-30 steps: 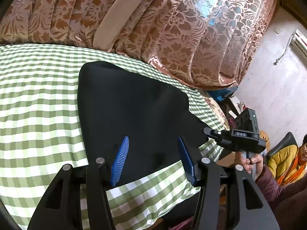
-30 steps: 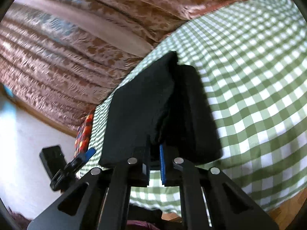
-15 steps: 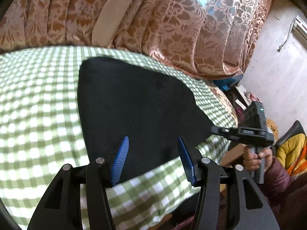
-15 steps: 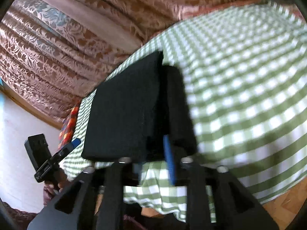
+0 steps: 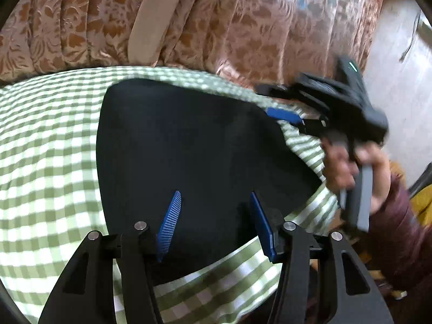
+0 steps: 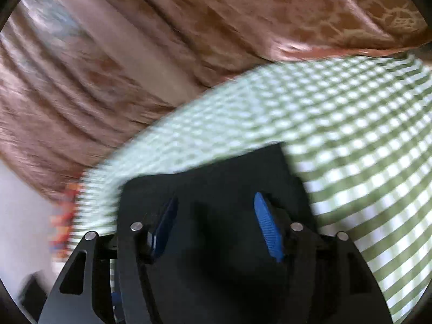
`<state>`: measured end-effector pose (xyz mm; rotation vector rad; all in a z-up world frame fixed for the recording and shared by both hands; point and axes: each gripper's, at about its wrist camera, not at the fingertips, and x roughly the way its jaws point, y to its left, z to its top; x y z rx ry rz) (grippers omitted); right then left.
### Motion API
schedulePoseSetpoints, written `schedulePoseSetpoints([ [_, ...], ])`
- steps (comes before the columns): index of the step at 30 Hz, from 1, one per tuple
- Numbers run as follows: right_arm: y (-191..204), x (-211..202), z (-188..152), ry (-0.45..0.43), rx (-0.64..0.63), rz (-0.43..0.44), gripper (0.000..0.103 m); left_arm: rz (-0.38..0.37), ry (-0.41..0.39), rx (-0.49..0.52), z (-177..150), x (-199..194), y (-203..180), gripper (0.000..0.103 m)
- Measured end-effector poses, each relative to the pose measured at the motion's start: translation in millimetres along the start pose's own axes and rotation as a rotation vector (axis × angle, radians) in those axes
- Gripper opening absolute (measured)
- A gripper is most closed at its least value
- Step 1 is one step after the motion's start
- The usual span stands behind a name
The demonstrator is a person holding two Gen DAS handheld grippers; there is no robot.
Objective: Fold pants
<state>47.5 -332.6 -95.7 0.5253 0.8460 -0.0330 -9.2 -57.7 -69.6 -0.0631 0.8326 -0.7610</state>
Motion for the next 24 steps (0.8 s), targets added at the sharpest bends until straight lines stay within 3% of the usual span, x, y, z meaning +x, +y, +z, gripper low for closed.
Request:
schedulePoseSetpoints([
  [2,-12.3,0.4,-2.6,-0.020,0.027,0.054,0.051,0.040,-0.011,0.037,-5.2,2.9,-4.7,0.052],
  [5,-13.9,-3.9,-5.3,-0.041,0.000,0.062,0.051,0.066,-0.016,0.049,2.9,0.5,-7.3,0.052],
  [9,-11.9,-7.9,-7.0,-0.050,0.010,0.078,0.052,0.193,-0.051,0.076,20.0,-6.5,-9.2,0.052],
  [12,-8.6,-17.2,-8.6,-0.057,-0.009,0.082,0.052,0.238,-0.061,0.049,27.7,-9.2,-0.6,0.052],
  [19,-22.5,-60.8,-26.3,-0.069,-0.006,0.093,0.059,0.301,-0.069,0.009,27.5,-18.2,13.3,0.059],
  [24,-41.0,-77.6,-46.3,-0.021,0.009,0.116,0.059,0.321,-0.067,-0.014,23.4,-19.5,17.0,0.059],
])
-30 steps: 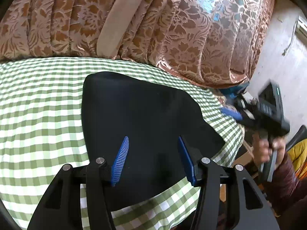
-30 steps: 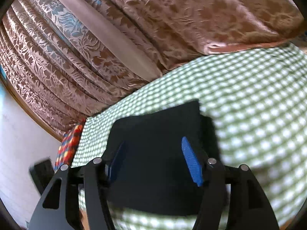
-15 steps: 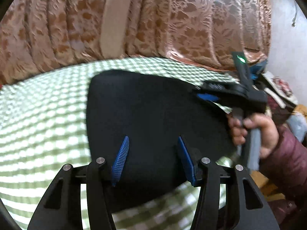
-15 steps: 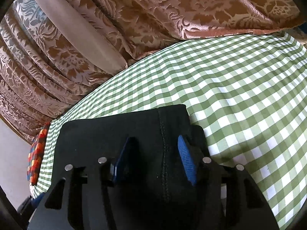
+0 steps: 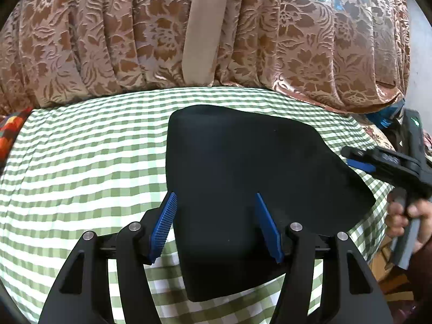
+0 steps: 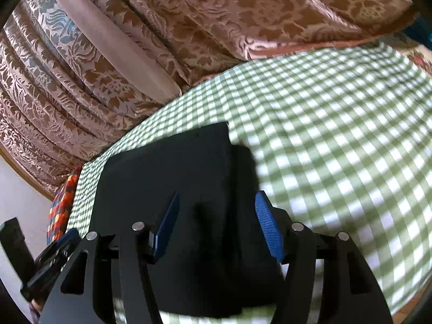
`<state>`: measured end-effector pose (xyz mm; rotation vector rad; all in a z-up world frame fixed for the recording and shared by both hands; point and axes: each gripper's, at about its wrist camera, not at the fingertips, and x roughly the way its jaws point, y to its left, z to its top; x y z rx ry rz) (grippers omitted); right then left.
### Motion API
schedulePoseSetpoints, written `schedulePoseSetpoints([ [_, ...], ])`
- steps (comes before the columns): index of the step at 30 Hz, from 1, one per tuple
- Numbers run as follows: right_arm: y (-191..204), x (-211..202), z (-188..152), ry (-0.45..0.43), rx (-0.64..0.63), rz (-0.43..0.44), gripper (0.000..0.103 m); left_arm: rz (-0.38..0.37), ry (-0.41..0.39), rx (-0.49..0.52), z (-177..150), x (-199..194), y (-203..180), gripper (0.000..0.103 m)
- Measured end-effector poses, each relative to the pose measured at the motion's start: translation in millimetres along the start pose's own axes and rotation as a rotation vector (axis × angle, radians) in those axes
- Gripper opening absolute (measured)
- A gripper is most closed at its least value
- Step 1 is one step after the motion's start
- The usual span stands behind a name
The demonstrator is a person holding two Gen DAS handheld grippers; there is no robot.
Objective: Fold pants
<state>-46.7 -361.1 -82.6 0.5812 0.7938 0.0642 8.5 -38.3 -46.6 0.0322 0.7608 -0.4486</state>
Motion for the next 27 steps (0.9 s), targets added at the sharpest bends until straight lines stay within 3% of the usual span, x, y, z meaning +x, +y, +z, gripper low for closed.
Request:
schedulePoseSetpoints([
  [3,-0.6,-1.7,-10.4,0.036,-0.016,0.016,0.056,0.012,0.006,-0.012,-2.9,0.9,2.7,0.059],
  [9,6.6,1.6,-18.8,0.056,-0.084,-0.011,0.038,0.031,0.027,-0.030,-8.7,5.1,4.2,0.059],
  [10,9.3,1.4,-19.1,0.055,-0.104,-0.016,0.031,0.033,0.031,-0.031,-9.6,5.8,4.2,0.059],
  [11,13.6,0.6,-19.3,0.055,-0.132,-0.018,0.015,0.035,0.032,-0.032,-10.1,6.4,4.3,0.059],
  [13,21.8,-2.0,-18.3,0.049,-0.173,-0.038,0.009,0.037,0.039,-0.037,-11.7,7.9,4.3,0.059],
  [16,26.9,-4.6,-18.1,0.049,-0.221,-0.065,0.008,0.041,0.042,-0.042,-13.3,9.3,4.7,0.064],
  [21,-6.7,2.7,-25.9,0.054,-0.152,-0.093,0.006,0.034,0.040,-0.051,-15.8,8.8,5.7,0.071],
  [23,-13.2,2.5,-25.1,0.057,-0.113,-0.060,0.006,0.014,0.042,-0.056,-18.4,8.9,6.1,0.072],
  [27,-2.7,1.3,-24.6,0.054,-0.165,-0.089,0.007,-0.060,0.037,-0.130,-17.4,6.2,23.4,0.072],
])
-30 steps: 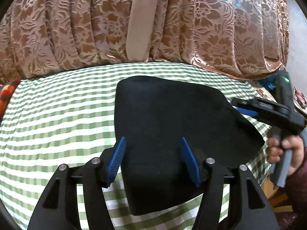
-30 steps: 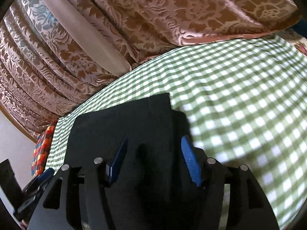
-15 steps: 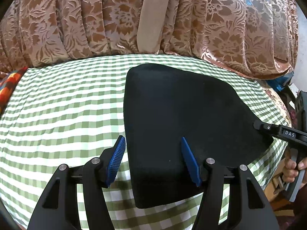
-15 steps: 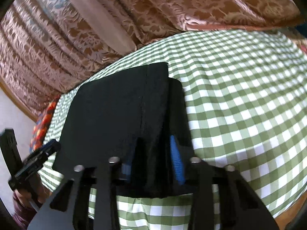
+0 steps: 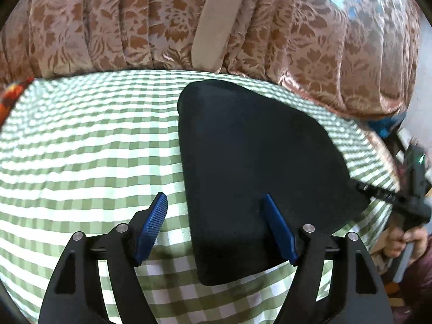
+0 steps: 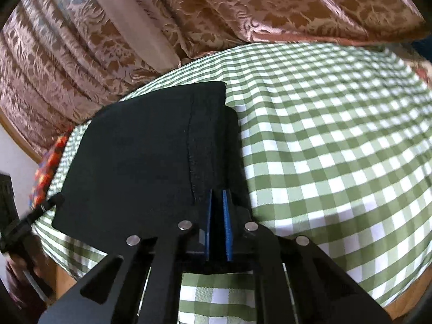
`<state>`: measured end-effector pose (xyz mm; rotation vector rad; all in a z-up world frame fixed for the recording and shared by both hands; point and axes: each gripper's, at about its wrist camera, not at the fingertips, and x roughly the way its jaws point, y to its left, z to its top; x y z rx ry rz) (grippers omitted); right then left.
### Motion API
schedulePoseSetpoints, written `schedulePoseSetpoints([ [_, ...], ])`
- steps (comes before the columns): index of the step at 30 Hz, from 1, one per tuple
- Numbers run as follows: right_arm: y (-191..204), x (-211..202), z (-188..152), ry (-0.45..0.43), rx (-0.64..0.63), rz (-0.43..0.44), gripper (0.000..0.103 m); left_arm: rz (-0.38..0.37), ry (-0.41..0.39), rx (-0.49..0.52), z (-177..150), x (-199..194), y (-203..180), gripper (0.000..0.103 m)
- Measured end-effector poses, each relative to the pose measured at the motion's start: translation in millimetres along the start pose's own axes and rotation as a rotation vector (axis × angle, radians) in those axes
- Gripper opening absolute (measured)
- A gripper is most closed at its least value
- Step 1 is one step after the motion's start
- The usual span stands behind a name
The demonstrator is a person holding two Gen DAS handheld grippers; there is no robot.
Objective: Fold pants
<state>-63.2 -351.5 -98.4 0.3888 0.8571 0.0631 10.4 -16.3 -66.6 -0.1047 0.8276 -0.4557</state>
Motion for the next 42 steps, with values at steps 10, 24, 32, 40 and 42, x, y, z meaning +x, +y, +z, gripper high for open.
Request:
schedulePoseSetpoints([
  [10,-4.7,-1.0,-3.1,-0.019,0.026,0.032,0.007,-0.217,0.059,-0.263,48.2,29.2,75.9,0.079],
  [24,-14.7,2.4,-2.5,-0.022,0.051,0.078,0.007,-0.537,0.263,-0.314,108.8,139.0,80.0,0.080],
  [32,-13.1,7.7,-0.1,-0.016,0.038,0.086,0.007,-0.115,0.040,0.140,103.9,101.7,13.2,0.033],
  [40,-12.0,6.6,0.5,-0.014,0.046,0.082,0.011,-0.090,0.095,-0.052,103.3,96.2,39.5,0.064],
  [42,-16.7,3.8,3.6,-0.011,0.075,0.105,0.018,-0.100,0.095,-0.054,93.4,83.1,42.4,0.064],
])
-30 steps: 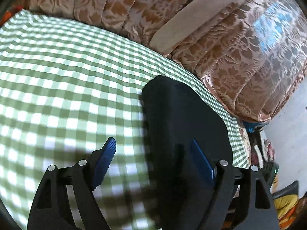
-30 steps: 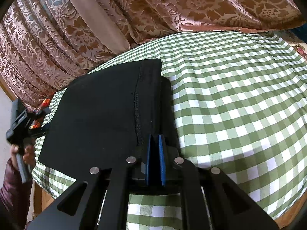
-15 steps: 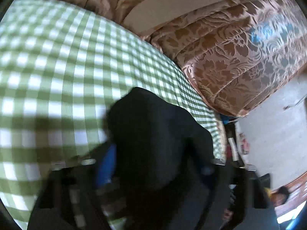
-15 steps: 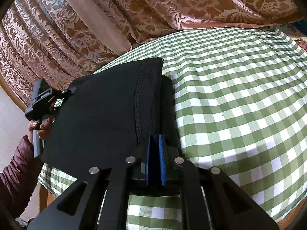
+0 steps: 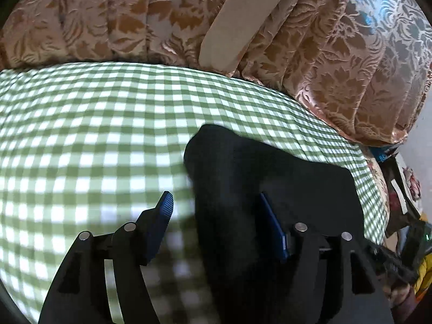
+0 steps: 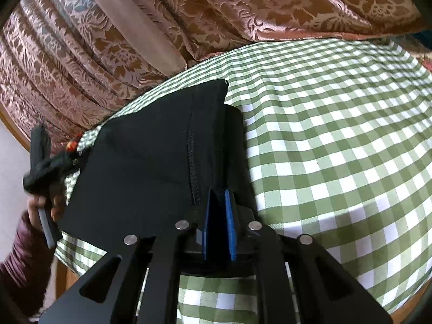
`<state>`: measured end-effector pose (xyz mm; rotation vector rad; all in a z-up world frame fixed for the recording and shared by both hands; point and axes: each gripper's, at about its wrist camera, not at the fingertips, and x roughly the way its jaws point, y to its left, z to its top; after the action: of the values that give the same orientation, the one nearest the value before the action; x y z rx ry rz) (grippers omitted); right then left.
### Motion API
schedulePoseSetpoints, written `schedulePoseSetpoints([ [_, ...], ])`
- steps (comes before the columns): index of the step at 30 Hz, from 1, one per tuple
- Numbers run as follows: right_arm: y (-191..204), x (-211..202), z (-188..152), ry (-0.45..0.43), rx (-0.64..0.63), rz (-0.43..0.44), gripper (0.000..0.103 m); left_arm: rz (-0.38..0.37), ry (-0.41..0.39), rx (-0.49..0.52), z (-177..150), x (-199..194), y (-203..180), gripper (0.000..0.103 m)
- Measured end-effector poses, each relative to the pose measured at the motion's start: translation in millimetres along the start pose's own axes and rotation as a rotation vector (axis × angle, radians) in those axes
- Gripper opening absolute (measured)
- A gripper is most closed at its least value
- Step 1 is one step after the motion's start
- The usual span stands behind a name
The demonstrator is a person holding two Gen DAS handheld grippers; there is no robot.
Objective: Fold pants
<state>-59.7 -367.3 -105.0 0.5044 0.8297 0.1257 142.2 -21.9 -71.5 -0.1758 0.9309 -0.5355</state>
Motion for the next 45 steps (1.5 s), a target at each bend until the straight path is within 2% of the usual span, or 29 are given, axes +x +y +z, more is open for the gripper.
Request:
schedulePoseSetpoints([
  [1,-2.1,-2.4,2.5,-0.001,0.014,0.005,0.039,-0.013,0.003,-0.001,-6.6,-6.4,0.7,0.064],
  [2,-5.2,-5.4,5.8,-0.001,0.040,-0.001,0.078,-0.028,0.004,-0.007,-12.3,-12.0,1.7,0.064],
  [3,-8.2,-7.9,8.4,-0.002,0.066,0.022,0.081,-0.046,0.002,-0.020,-19.5,-17.9,4.5,0.068],
  [4,-9.2,-10.3,11.7,-0.003,0.081,0.055,0.078,-0.079,0.004,-0.043,-27.5,-23.7,8.1,0.072],
  [6,-5.7,-12.6,18.2,-0.012,0.066,0.052,0.077,-0.132,0.013,-0.071,-39.8,-31.6,12.6,0.075],
  [10,3.8,-0.2,33.2,0.027,0.043,0.097,0.078,-0.102,0.013,-0.057,-55.4,-38.7,13.5,0.075],
  [12,4.7,10.3,39.8,0.039,0.031,0.083,0.079,-0.121,0.022,-0.077,-55.9,-39.7,18.0,0.075],
  [14,-1.2,23.5,46.0,0.072,0.058,0.108,0.080,-0.143,0.035,-0.098,-55.1,-38.0,21.8,0.080],
  [18,-13.5,44.0,48.6,0.136,0.082,0.136,0.079,-0.214,0.081,-0.162,-53.0,-25.9,30.8,0.080],
  [21,-17.4,54.9,43.8,0.182,0.074,0.186,0.073,-0.259,0.086,-0.185,-51.6,-21.0,32.6,0.080],
  [30,-25.3,61.6,37.9,0.179,0.077,0.252,0.064,-0.325,0.063,-0.203,-51.6,-7.1,28.8,0.080],
  [32,-23.8,61.8,38.1,0.177,0.072,0.252,0.060,-0.348,0.059,-0.193,-51.6,-6.7,23.9,0.067],
  [33,-23.2,61.1,37.9,0.175,0.069,0.251,0.058,-0.368,0.061,-0.182,-51.8,-6.4,19.2,0.057],
  [37,-13.0,52.9,40.0,0.159,0.030,0.229,0.046,-0.332,0.015,-0.121,-52.6,-16.4,3.8,0.042],
  [40,-3.8,46.1,43.8,0.142,0.007,0.225,0.044,-0.337,-0.026,-0.087,-50.7,-31.4,-4.8,0.038],
  [45,20.9,43.8,59.4,0.123,-0.052,0.249,0.043,-0.315,-0.073,-0.044,-43.8,-53.6,-12.0,0.037],
])
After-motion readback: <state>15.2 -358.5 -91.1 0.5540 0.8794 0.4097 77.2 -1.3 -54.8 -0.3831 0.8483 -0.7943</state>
